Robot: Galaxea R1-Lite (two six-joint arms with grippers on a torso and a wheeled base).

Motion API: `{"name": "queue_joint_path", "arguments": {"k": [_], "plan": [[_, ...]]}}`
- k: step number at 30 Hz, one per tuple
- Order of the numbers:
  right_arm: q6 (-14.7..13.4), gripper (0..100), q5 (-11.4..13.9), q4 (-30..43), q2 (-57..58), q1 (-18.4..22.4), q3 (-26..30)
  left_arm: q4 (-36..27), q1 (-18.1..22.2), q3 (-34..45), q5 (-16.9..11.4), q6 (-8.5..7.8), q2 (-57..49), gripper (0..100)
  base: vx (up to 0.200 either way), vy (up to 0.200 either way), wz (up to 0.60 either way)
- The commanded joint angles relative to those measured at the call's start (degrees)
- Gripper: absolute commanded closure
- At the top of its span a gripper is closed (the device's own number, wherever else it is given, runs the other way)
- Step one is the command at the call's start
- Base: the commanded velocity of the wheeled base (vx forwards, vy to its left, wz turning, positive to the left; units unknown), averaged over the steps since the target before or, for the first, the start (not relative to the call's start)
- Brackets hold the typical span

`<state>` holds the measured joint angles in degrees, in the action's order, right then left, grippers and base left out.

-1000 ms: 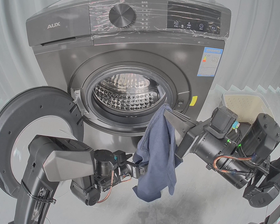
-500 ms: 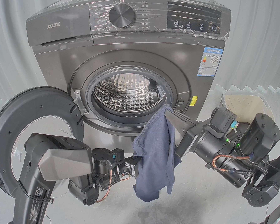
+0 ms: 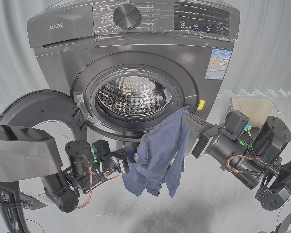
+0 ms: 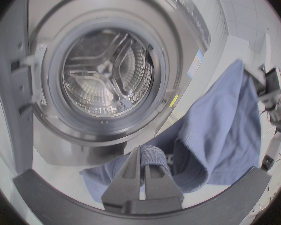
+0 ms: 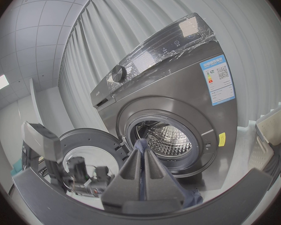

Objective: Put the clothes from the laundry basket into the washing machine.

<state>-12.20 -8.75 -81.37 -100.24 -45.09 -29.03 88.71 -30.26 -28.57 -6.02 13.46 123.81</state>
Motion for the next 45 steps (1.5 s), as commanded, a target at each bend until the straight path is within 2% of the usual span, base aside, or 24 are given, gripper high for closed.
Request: {"name": "queue_joint_path", "arguments": {"k": [1,9,13,15,20,26,45], "plan": [[0.1,100,2.6,-0.1,3.2,1.2,6.0,0.0,2.0,5.5,-0.4,0.43,-14.6,100,0.000,0.000,0.00],[0.4,100,5.1,-4.6,1.8,1.6,7.3,0.0,3.8,8.0,-1.9,0.78,-20.0,100,0.000,0.000,0.00],[0.5,100,10.0,-5.6,0.8,5.3,7.4,0.0,4.9,7.6,-2.5,0.52,-21.2,100,0.000,0.000,0.00],[0.5,100,11.0,-5.7,0.8,6.6,7.3,0.0,5.5,7.1,-2.5,0.60,-21.4,100,0.000,0.000,0.00],[0.6,100,11.0,-5.8,0.7,9.1,6.3,0.0,8.6,4.9,-2.5,0.52,-21.2,100,0.000,0.000,0.00],[4.6,100,10.9,-5.9,-1.5,10.9,5.6,0.0,9.5,0.6,-1.6,0.52,-22.0,100,0.000,0.000,0.00],[5.1,100,10.6,-6.8,-1.1,12.4,4.9,-0.1,8.9,1.2,-1.1,0.25,-22.6,100,0.000,0.000,0.00]]}}
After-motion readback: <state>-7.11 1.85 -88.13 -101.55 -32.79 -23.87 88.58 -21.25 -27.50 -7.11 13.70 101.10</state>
